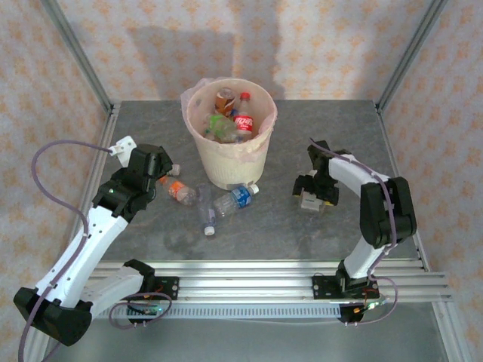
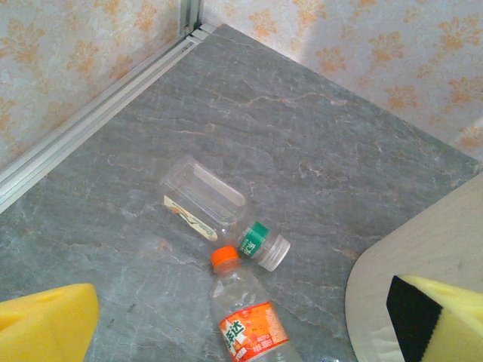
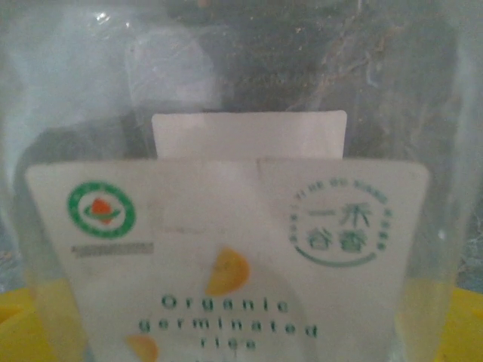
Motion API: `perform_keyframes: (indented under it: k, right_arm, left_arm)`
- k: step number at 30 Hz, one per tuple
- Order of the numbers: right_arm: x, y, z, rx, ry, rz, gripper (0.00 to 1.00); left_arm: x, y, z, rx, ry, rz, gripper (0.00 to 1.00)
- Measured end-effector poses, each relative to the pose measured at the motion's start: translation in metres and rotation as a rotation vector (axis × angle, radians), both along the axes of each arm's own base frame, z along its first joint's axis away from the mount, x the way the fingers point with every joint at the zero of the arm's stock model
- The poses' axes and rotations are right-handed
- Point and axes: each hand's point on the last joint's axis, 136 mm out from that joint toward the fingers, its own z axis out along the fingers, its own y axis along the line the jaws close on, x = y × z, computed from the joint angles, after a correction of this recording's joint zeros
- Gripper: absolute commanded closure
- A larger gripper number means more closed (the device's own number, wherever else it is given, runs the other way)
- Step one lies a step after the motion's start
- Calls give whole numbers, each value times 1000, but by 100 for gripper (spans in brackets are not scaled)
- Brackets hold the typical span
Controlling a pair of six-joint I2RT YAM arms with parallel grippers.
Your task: Put the plastic bottles in the bin
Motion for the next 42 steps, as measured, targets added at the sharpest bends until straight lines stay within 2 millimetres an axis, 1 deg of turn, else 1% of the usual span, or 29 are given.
perform_keyframes:
  k: [2, 5, 9, 11, 12, 14, 17, 19, 22, 25, 28, 30, 33, 36, 39, 42]
  right_arm:
    - [0, -1, -3, -10, 9, -12, 12]
    - [1, -2, -2, -15, 3, -27, 24]
    - [2, -2, 2, -26, -11, -38, 31]
    - [2, 0, 11, -31, -35, -34, 34]
    - [2, 2, 19, -37, -55, -31, 35]
    - [4, 8, 43, -36, -115, -17, 37]
    - [14, 22, 96, -6, -260, -2, 41]
    - [20, 31, 139, 33, -376, -1, 44]
    - [23, 39, 201, 100, -533, -11, 46]
    - [24, 48, 255, 164, -659, -9, 46]
    - [24, 63, 303, 225, -760, 22, 46]
    - [25, 74, 329, 260, -813, 49, 46]
    - [33, 95, 365, 297, -877, 100, 46]
    - [47, 120, 387, 317, -921, 163, 46]
    - [63, 149, 398, 313, -938, 228, 46]
    - [81, 178, 403, 297, -955, 284, 46]
  left_arm:
    - [0, 0, 0, 0, 0, 0, 0]
    - [0, 0, 0, 0, 0, 0, 0]
    - [0, 0, 0, 2, 0, 2, 0]
    - [0, 1, 0, 3, 0, 3, 0]
    - [0, 1, 0, 3, -1, 3, 0]
    - [0, 2, 1, 6, -1, 7, 0]
    - [-1, 3, 1, 12, -3, 14, 0]
    - [-1, 3, 1, 12, -4, 14, 0]
    - [-1, 3, 1, 10, -5, 16, 0]
    - [-1, 3, 1, 7, -6, 18, 0]
    - [-1, 3, 1, 6, -6, 18, 0]
    - [-1, 3, 1, 6, -7, 18, 0]
    - [-1, 3, 1, 2, -7, 20, 0]
    - [0, 3, 1, -1, -9, 22, 0]
    - [0, 2, 1, -4, -8, 21, 0]
    - [0, 2, 0, -7, -7, 20, 0]
